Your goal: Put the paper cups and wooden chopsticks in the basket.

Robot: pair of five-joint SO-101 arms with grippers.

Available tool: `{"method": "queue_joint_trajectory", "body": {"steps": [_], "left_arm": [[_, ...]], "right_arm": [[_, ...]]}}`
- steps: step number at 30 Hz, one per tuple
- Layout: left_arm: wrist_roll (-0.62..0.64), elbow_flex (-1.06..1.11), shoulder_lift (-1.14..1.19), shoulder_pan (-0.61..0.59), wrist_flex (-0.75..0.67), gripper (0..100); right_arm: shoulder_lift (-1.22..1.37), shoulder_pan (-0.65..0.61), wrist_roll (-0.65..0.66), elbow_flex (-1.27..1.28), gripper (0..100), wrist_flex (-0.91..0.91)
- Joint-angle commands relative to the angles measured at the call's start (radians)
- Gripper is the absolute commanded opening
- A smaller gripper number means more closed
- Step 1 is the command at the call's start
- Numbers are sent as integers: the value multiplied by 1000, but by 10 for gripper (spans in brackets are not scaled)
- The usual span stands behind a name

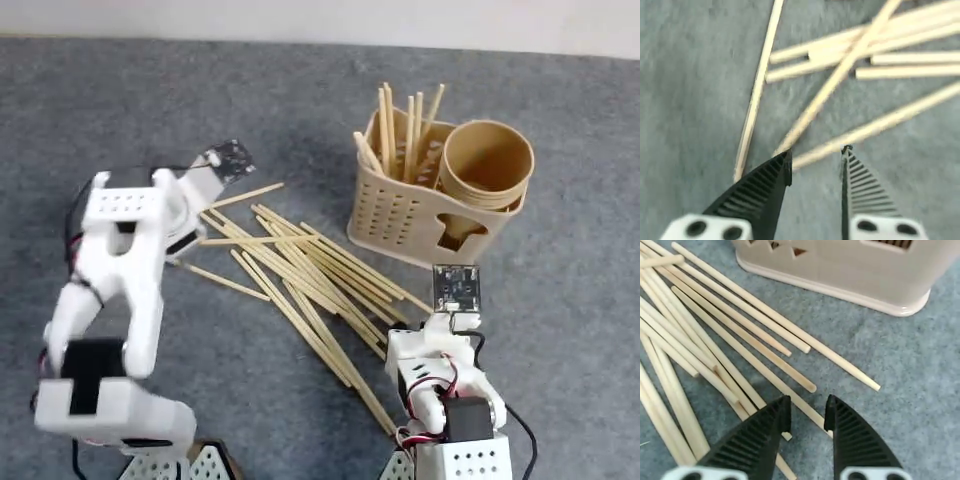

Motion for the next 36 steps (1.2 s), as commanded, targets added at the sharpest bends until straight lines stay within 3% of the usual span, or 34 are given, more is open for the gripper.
{"method": "queue_joint_trajectory", "body": {"steps": [1, 8, 15, 28, 33, 36], "left_arm": [[-9, -119, 122, 53, -74, 168], [-9, -277, 358, 64, -92, 165], [-9, -328, 498, 64, -92, 17], [-5, -315, 265, 61, 147, 5], [-2, -315, 130, 54, 198, 5], [101, -320, 50, 47, 203, 5]], "right_arm": [[-13, 8, 0, 71, 123, -4], [-13, 8, 0, 73, 123, -4], [-13, 8, 0, 73, 123, -4], [-13, 10, 0, 73, 123, -4], [-13, 70, -3, 73, 123, -5], [-13, 71, -5, 73, 123, -5]]}}
